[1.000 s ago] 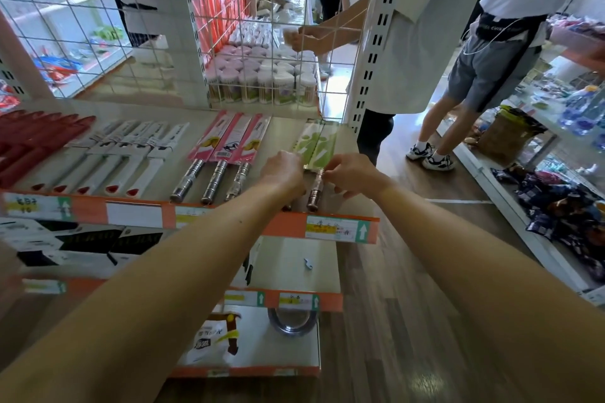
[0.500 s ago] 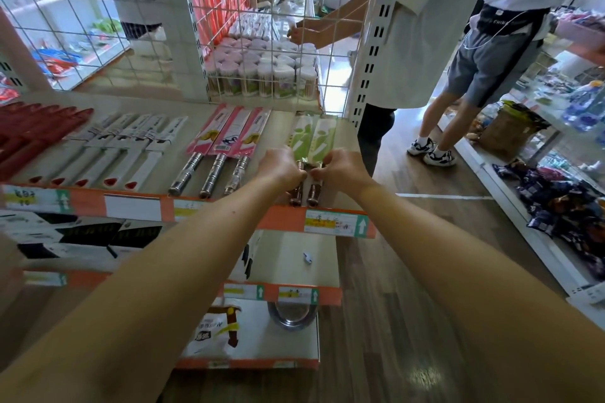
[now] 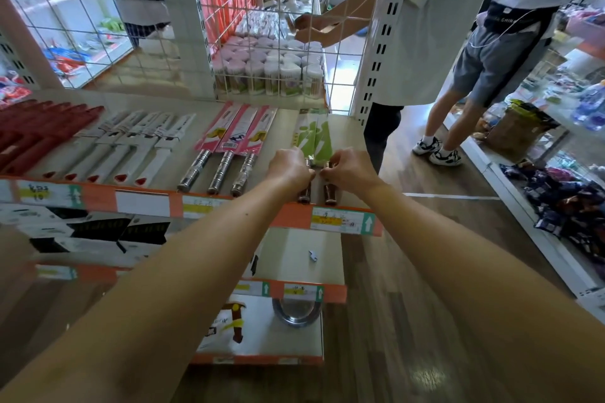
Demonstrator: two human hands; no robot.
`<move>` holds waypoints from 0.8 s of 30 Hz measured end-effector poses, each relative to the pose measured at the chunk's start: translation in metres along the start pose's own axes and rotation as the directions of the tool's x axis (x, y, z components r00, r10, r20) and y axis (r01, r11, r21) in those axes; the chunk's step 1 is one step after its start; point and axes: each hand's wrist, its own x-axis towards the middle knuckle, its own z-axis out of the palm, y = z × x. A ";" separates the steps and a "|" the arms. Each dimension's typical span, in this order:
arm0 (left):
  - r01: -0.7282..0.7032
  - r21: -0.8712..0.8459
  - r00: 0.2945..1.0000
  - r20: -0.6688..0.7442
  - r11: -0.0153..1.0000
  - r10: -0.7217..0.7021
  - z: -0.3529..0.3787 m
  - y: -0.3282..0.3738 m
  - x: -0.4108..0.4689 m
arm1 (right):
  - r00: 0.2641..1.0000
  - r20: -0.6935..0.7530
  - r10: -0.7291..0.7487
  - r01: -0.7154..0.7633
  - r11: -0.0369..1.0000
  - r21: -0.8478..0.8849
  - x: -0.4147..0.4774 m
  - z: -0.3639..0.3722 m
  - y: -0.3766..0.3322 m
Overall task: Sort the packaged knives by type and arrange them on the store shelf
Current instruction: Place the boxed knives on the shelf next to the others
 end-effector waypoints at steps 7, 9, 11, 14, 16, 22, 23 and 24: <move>-0.001 0.002 0.999 -0.044 1.000 0.001 -0.001 0.002 -0.008 | 0.998 -0.056 0.010 -0.011 1.000 -0.019 -0.003 0.002 -0.004; 0.006 0.011 0.999 -0.054 1.000 -0.005 -0.002 0.002 -0.009 | 0.997 -0.070 0.022 -0.023 1.000 -0.016 -0.004 0.005 -0.005; 0.017 0.019 0.998 -0.059 1.000 -0.016 -0.001 0.003 -0.010 | 0.997 -0.074 0.025 -0.025 1.000 -0.001 -0.004 0.007 -0.005; 0.022 0.019 0.998 -0.062 1.000 -0.021 -0.001 0.005 -0.011 | 0.997 -0.076 0.013 -0.010 0.999 0.030 -0.004 0.008 -0.004; 0.029 0.024 0.998 -0.063 0.999 -0.028 0.000 0.006 -0.011 | 0.997 -0.077 0.002 0.001 0.999 0.038 -0.004 0.008 -0.004; 0.039 0.035 0.996 -0.080 0.999 -0.036 0.003 0.007 -0.010 | 0.997 -0.073 -0.001 0.004 0.999 0.049 -0.004 0.007 -0.003; 0.038 0.036 0.996 -0.084 0.999 -0.034 0.003 0.007 -0.009 | 0.997 -0.074 0.003 0.000 0.999 0.050 -0.005 0.007 -0.004; 0.038 0.037 0.996 -0.086 0.999 -0.034 0.004 0.006 -0.009 | 0.997 -0.074 0.004 0.000 0.999 0.053 -0.005 0.006 -0.004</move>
